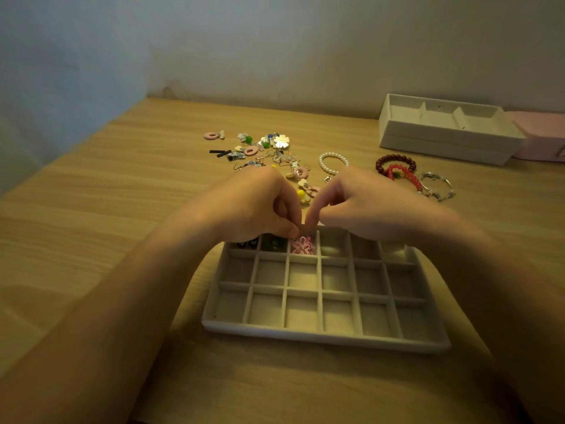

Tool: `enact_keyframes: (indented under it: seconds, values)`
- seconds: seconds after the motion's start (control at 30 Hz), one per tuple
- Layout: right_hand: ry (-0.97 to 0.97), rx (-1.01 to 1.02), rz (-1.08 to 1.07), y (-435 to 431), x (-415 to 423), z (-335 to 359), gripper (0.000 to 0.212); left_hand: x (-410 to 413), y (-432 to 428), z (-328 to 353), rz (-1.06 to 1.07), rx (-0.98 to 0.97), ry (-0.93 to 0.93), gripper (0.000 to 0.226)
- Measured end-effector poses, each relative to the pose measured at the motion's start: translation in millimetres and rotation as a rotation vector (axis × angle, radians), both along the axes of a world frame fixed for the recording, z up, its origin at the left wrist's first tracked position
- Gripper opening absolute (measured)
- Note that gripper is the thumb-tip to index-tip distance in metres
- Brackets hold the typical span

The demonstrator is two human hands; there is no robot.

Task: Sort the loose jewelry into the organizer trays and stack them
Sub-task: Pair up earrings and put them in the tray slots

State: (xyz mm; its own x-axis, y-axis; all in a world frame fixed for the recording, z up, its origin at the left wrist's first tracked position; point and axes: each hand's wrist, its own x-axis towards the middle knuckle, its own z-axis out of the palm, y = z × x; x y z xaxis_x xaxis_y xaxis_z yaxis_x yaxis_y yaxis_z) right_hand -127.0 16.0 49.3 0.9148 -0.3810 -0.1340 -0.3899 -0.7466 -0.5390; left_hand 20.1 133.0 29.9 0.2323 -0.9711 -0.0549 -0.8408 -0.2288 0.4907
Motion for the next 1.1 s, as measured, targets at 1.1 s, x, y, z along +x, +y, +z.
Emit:
enact_keyframes:
  seconds: [1.1]
  values:
    - [0.024, -0.071, -0.003, -2.2, -3.2, 1.2, 0.026, -12.3, -1.5, 0.1, 0.030, 0.040, -0.001, 0.009]
